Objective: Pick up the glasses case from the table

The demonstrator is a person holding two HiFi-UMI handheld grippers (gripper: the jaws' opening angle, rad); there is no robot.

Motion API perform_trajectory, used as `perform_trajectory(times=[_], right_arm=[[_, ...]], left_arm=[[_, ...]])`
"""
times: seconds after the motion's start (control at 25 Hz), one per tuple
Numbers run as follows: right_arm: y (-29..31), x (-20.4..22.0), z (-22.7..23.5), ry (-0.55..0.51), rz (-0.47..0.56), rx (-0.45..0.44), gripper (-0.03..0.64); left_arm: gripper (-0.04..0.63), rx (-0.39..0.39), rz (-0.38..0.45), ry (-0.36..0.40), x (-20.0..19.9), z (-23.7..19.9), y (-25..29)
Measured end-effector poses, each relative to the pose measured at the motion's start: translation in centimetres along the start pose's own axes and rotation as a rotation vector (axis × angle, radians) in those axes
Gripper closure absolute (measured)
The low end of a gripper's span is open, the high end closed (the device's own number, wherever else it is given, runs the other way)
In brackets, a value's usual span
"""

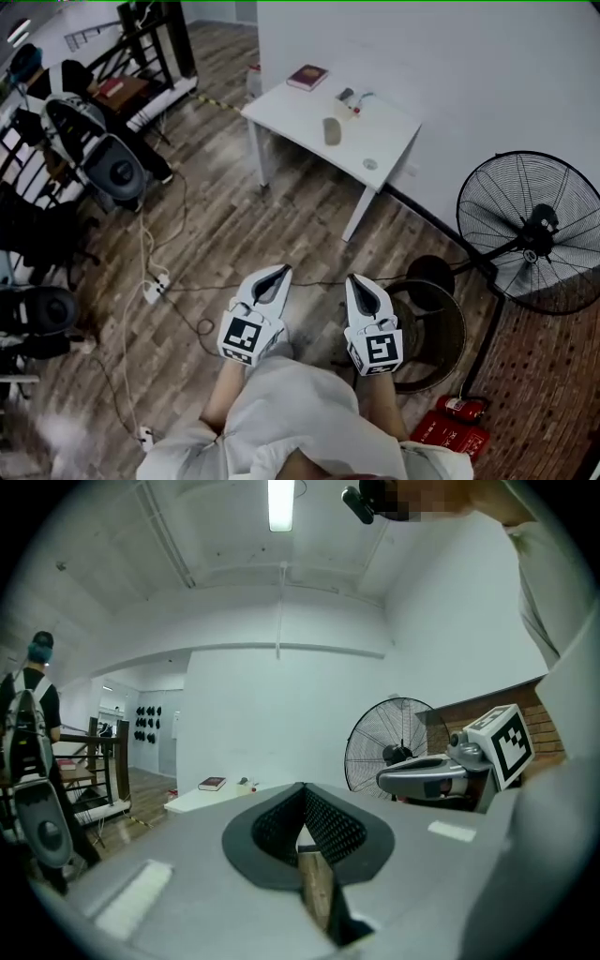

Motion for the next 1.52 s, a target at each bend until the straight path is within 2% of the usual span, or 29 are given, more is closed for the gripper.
perform_trajectory(times=[0.4, 0.68, 0.84, 1.12, 1.2, 1.36, 1.52], right_arm=[[7.1, -0.8, -0.7, 0.005, -0.058, 0.063, 0.614], [9.6, -0.1, 0.2, 0.004, -0.095, 0.082, 0.614], [11.4, -0.1, 1.0, 0.005, -0.101, 0.077, 0.614], [15.6, -0.7, 4.2, 0.005, -0.081, 0.058, 0.614], [16.9, -0.9, 5.7, 0.007, -0.073, 0.055, 0.614], [19.6, -1.5, 9.1, 0.017, -0.054, 0.043, 0.614], [22.1, -2.0, 12.3, 0.025, -0.042, 0.020, 0.614]], left_arm=[[0.577, 0.064, 0.001, -0.031, 0.1, -7.5, 3.2], [0.577, 0.076, -0.012, -0.067, 1.2, -9.5, 5.2], [0.577, 0.065, -0.029, -0.080, 0.3, -10.8, 6.6], [0.577, 0.055, -0.031, -0.062, 0.1, -12.9, 10.8], [0.577, 0.045, -0.050, -0.056, -0.9, -13.5, 12.5], [0.577, 0.041, -0.027, -0.028, -1.4, -14.5, 16.3], [0.577, 0.004, -0.056, -0.021, -3.1, -15.4, 19.7]])
Point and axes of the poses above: the fingertips, and each gripper's own axes: y forward along the fingers, z to its right, x out of its underside, the point moved 3 cm from there along -y, backward along the fingers, and after that the axes turned 2 degrees about -z, right-handed, at the moved point
